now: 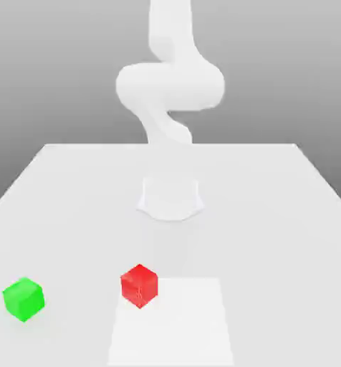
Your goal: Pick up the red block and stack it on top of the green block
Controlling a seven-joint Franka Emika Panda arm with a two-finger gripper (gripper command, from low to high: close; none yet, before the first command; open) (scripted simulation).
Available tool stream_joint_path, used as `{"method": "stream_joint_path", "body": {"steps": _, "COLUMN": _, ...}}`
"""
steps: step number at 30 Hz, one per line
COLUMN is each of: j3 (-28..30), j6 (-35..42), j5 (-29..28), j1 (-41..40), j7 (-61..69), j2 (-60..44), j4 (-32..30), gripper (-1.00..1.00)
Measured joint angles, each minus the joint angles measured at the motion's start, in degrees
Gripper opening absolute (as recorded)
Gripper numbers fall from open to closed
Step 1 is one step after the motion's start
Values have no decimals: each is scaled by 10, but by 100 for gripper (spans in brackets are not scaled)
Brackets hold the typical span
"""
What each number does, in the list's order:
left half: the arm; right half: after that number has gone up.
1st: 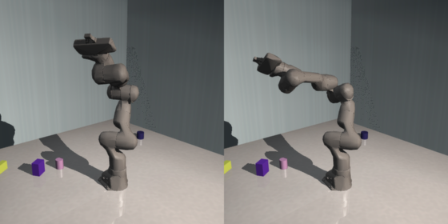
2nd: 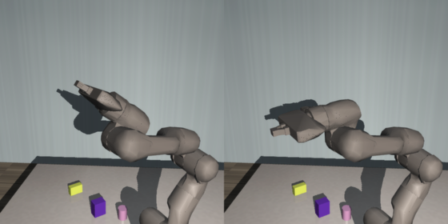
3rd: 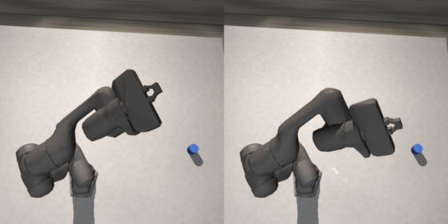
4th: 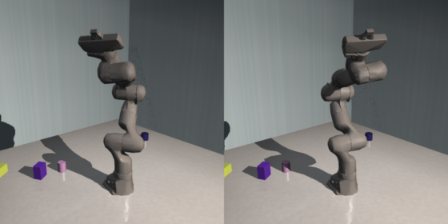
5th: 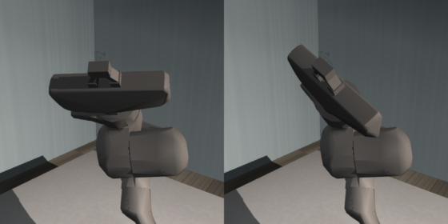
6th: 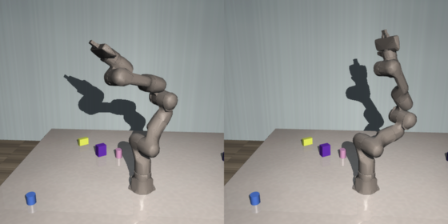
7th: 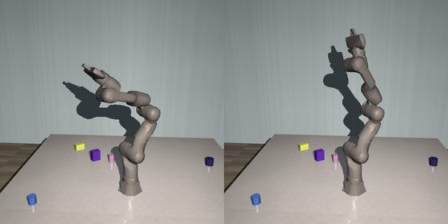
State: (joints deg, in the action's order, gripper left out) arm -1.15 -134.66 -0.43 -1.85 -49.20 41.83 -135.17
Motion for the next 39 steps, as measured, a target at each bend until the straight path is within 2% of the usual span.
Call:
{"method": "stream_joint_path", "body": {"steps": 12, "j3": -35, "j6": -163, "j5": -17, "j1": -89, "j7": -189, "j2": -236, "j4": -188, "gripper": 0}}
{"method": "stream_joint_path", "body": {"steps": 17, "j3": -30, "j6": -247, "j5": 2, "j1": -111, "j7": -261, "j2": -358, "j4": -274, "gripper": 0}}
{"method": "stream_joint_path", "body": {"steps": 24, "j3": -11, "j6": -375, "j5": -18, "j1": -106, "j7": -295, "j2": -513, "j4": -274, "gripper": 0}}
{"method": "stream_joint_path", "body": {"steps": 25, "j3": -6, "j6": -390, "j5": -22, "j1": -102, "j7": -297, "j2": -530, "j4": -272, "gripper": -100}}
{"method": "stream_joint_path", "body": {"steps": 32, "j3": -5, "j6": -393, "j5": -24, "j1": -101, "j7": -299, "j2": -533, "j4": -272, "gripper": -100}}
{"method": "stream_joint_path", "body": {"steps": 39, "j3": -18, "j6": -283, "j5": 6, "j1": -105, "j7": -278, "j2": -404, "j4": -290, "gripper": -100}}
